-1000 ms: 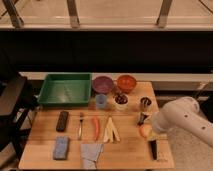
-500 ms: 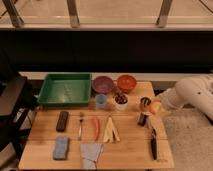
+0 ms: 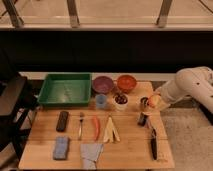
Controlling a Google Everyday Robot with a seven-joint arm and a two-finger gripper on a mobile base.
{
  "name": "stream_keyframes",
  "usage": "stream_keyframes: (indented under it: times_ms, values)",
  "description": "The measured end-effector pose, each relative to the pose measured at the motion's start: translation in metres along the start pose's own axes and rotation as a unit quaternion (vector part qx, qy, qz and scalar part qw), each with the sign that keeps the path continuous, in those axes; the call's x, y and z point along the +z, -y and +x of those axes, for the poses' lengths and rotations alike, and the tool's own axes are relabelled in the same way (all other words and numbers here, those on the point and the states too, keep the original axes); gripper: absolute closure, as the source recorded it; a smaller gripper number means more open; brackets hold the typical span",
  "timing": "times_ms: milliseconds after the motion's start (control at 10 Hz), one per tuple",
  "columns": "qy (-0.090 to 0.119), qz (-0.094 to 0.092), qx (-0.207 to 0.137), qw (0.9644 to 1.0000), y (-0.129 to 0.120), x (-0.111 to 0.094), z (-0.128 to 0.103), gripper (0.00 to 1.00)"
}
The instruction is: Place apple in red bowl
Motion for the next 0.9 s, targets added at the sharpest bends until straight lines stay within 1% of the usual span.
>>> stream_keyframes:
  times_ms: [100, 200, 300, 400, 500, 700, 800, 900]
  values:
    - [-0.001, 0.000, -0.001, 1.0000, -0.001, 0.000, 0.000, 1.00]
    - [-0.006, 0.011, -0.008, 0.9999, 0.003, -0.001, -0.002, 1.00]
    - [-0.006, 0.029, -0.013, 0.9995, 0.012, -0.007, -0.004, 1.00]
    - [-0.005, 0.040, -0.013, 0.9991, 0.022, -0.013, -0.005, 1.00]
    - [-0.001, 0.050, -0.018, 0.9986, 0.040, -0.018, -0.011, 1.00]
    - [0.009, 0.059, -0.029, 0.9978, 0.078, -0.011, -0.020, 1.00]
    - [0.021, 0.061, -0.036, 0.9973, 0.100, -0.004, -0.027, 0.96]
    - [0.028, 0.061, -0.040, 0.9970, 0.112, 0.001, -0.033, 0.90]
